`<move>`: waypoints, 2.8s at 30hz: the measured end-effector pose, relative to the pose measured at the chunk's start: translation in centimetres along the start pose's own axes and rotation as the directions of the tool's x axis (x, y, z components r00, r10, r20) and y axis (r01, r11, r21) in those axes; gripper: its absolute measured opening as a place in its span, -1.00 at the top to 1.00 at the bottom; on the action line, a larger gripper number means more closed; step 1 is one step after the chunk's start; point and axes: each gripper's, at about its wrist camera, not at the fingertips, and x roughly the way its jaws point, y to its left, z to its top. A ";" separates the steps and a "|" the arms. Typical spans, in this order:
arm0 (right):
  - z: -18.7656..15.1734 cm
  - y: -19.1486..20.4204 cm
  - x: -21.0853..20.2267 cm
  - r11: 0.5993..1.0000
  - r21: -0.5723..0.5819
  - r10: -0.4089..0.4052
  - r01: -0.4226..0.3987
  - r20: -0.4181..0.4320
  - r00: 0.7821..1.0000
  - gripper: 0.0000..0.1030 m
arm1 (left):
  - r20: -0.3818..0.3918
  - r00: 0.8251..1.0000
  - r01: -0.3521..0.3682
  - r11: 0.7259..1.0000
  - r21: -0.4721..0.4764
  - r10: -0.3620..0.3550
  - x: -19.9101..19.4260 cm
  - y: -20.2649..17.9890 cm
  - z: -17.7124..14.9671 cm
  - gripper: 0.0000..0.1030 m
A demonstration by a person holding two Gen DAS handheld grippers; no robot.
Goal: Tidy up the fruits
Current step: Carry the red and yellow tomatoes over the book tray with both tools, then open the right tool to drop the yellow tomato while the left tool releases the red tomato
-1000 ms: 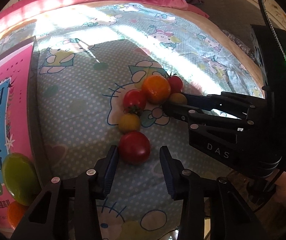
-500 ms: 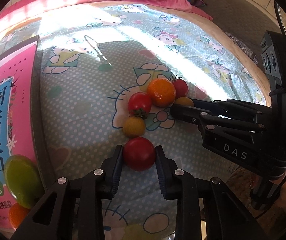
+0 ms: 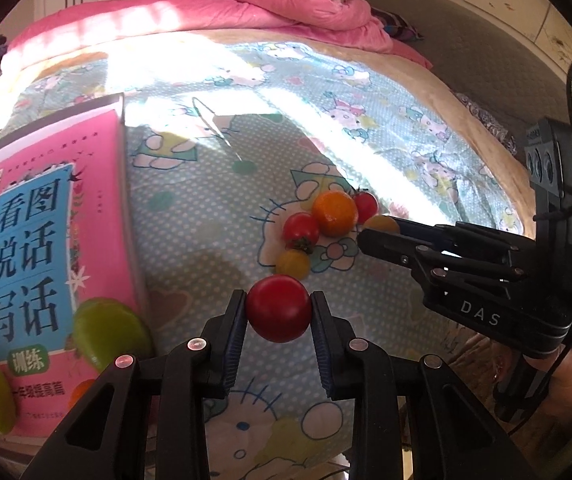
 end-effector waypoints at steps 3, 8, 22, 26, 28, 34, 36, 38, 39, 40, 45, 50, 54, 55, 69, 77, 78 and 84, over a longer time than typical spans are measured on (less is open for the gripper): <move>0.2 0.8 -0.4 1.000 -0.022 0.013 -0.012 0.018 1.000 0.50 | 0.019 1.000 -0.012 1.000 -0.016 0.012 -0.9 0.7 0.0 0.37; 0.6 2.2 -1.2 0.998 -0.057 0.042 -0.039 0.049 0.998 0.50 | 0.047 0.998 -0.031 0.999 -0.036 0.033 -2.2 1.6 0.1 0.37; 1.4 6.0 -1.4 0.985 -0.137 0.112 -0.101 0.074 0.991 0.50 | 0.084 0.992 -0.082 0.991 -0.110 0.091 -4.7 5.0 0.3 0.37; 1.4 7.5 -1.3 0.978 -0.168 0.138 -0.124 0.075 0.988 0.50 | 0.093 0.989 -0.104 0.983 -0.151 0.119 -5.4 6.7 0.5 0.37; 1.4 8.2 -1.1 0.974 -0.185 0.150 -0.135 0.073 0.986 0.50 | 0.098 0.986 -0.114 0.978 -0.173 0.132 -5.8 7.7 0.5 0.37; 1.3 10.7 -0.8 0.957 -0.235 0.189 -0.168 0.067 0.980 0.50 | 0.109 0.979 -0.145 0.960 -0.241 0.175 -6.9 10.9 0.5 0.37; 1.3 11.5 -0.6 0.952 -0.249 0.200 -0.179 0.062 0.978 0.50 | 0.114 0.975 -0.154 0.953 -0.260 0.189 -7.1 11.7 0.5 0.37; 1.2 12.2 -0.4 0.947 -0.262 0.209 -0.188 0.055 0.976 0.50 | 0.115 0.973 -0.164 0.947 -0.275 0.202 -7.3 12.5 0.4 0.37; 1.1 12.6 -0.3 0.944 -0.269 0.212 -0.191 0.051 0.976 0.50 | 0.115 0.972 -0.165 0.945 -0.281 0.204 -7.4 12.8 0.3 0.37; 1.1 12.9 -0.2 0.942 -0.275 0.215 -0.194 0.049 0.975 0.50 | 0.115 0.972 -0.167 0.943 -0.287 0.207 -7.5 13.2 0.2 0.37; 0.7 14.5 0.0 0.929 -0.299 0.241 -0.218 0.041 0.970 0.50 | 0.107 0.967 -0.187 0.932 -0.310 0.230 -7.8 14.8 -0.1 0.37; 0.3 16.4 0.2 0.910 -0.335 0.268 -0.243 0.029 0.963 0.50 | 0.093 0.968 -0.189 0.922 -0.338 0.232 -7.9 16.4 -0.6 0.37; -0.2 17.8 0.6 0.895 -0.362 0.283 -0.261 0.008 0.959 0.50 | 0.087 0.968 -0.192 0.917 -0.350 0.236 -8.0 17.4 -0.8 0.37; -0.3 18.2 0.7 0.891 -0.368 0.285 -0.264 0.003 0.958 0.50 | 0.086 0.968 -0.193 0.915 -0.354 0.237 -8.0 17.5 -0.8 0.37; -1.3 22.2 3.1 0.842 -0.442 0.307 -0.308 -0.076 0.949 0.50 | 0.032 0.968 -0.223 0.913 -0.342 0.248 -6.3 18.1 -1.1 0.37; -1.5 22.7 4.3 0.834 -0.445 0.317 -0.326 -0.099 0.943 0.50 | 0.001 0.971 -0.225 0.916 -0.333 0.239 -5.2 18.1 -1.0 0.37; -1.6 22.8 4.5 0.833 -0.446 0.316 -0.327 -0.100 0.943 0.50 | 0.001 0.971 -0.226 0.915 -0.333 0.240 -5.2 18.1 -1.0 0.37; -1.8 23.1 5.3 0.833 -0.444 0.310 -0.329 -0.116 0.944 0.50 | -0.004 0.970 -0.231 0.911 -0.341 0.245 -5.1 18.5 -1.0 0.37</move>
